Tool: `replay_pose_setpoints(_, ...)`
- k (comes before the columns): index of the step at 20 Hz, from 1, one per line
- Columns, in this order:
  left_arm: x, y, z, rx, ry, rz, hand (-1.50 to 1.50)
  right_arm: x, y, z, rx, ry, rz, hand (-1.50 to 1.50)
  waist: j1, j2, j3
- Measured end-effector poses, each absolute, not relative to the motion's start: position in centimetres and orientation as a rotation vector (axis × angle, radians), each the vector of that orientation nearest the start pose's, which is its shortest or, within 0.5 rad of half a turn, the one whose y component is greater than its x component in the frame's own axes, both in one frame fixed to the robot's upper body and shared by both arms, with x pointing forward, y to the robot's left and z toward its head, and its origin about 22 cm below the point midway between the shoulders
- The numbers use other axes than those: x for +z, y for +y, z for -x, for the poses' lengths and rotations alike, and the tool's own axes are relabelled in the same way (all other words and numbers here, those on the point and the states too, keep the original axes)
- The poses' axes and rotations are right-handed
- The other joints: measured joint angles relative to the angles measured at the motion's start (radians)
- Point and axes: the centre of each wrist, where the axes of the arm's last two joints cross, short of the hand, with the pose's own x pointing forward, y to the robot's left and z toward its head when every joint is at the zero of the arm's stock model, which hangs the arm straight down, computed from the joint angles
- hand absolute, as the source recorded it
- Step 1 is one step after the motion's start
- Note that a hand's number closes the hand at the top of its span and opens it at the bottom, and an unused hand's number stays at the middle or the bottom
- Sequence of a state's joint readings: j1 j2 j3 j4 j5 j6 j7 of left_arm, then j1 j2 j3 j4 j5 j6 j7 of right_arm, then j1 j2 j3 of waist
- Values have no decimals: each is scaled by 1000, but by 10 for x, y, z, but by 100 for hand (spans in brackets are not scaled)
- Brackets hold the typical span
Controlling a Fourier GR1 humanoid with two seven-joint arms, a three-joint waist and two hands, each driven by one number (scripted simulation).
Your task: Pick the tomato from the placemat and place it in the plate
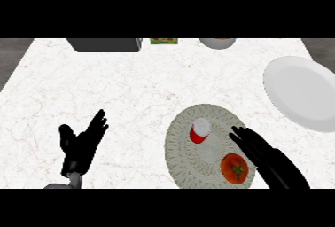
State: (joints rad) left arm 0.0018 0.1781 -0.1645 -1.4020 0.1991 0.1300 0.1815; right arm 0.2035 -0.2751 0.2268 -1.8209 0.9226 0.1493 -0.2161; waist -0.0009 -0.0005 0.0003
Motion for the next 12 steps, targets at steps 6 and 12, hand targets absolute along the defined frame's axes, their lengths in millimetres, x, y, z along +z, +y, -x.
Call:
replay_pose_setpoints(6,-37,241,-229,-7,-1191,-4,0,7,-233,-191,1273,-1539,544,-150,1,0,0)
replay_pose_setpoints(12,-36,235,-235,-7,-1190,2,0,0,-226,-199,1390,-1511,565,150,1,0,0)
